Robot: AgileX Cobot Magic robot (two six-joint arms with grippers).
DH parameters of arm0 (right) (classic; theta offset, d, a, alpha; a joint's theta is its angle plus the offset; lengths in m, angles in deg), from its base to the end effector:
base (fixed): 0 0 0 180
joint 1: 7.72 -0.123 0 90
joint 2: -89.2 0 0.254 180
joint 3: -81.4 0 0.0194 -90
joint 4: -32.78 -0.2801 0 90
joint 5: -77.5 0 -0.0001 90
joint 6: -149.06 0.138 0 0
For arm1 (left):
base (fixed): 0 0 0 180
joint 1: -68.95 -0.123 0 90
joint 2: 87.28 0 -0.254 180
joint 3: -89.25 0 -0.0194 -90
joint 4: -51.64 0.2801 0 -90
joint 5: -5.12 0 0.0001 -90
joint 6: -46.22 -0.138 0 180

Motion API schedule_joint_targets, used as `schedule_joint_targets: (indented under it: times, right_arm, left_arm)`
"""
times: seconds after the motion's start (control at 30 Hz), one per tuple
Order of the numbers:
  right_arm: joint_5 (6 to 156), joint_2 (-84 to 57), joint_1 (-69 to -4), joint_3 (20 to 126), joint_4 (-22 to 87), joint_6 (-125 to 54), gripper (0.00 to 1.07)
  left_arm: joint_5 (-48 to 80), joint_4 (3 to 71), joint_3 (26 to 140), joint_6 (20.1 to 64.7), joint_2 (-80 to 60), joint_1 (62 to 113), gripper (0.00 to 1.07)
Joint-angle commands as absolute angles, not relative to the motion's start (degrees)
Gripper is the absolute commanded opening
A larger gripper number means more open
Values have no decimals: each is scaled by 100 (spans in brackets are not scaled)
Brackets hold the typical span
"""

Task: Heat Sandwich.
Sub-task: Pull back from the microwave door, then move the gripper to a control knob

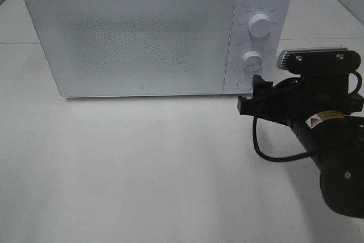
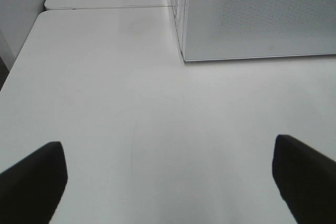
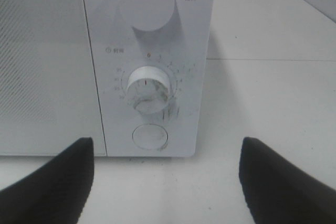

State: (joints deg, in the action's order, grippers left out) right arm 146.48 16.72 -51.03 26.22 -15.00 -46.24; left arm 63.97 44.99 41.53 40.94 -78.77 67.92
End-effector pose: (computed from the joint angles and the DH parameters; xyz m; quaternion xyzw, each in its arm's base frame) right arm 0.2660 0.1197 0.0819 -0.0087 0.7602 -0.0200 0.6493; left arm 0.0956 -0.0120 0.2745 0.0326 0.8417 -0.0284 0.5382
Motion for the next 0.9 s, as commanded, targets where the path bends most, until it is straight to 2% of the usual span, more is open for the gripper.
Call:
schedule_joint_targets:
  times: [0.03,0.23,0.9]
  right_arm:
    - [15210,1684,-4845,2794,-1191,-4567,75]
    - [15124,2050,-4502,3081,-853,-4372,75]
    - [14602,3024,-4020,4146,-320,-4263,75]
  left_arm:
    - [6397,4482,4130,4123,-8037,6774,104]
    - [6397,4482,4130,4123,-8037,6774,104]
    - [6397,4482,4130,4123,-8037,6774,104]
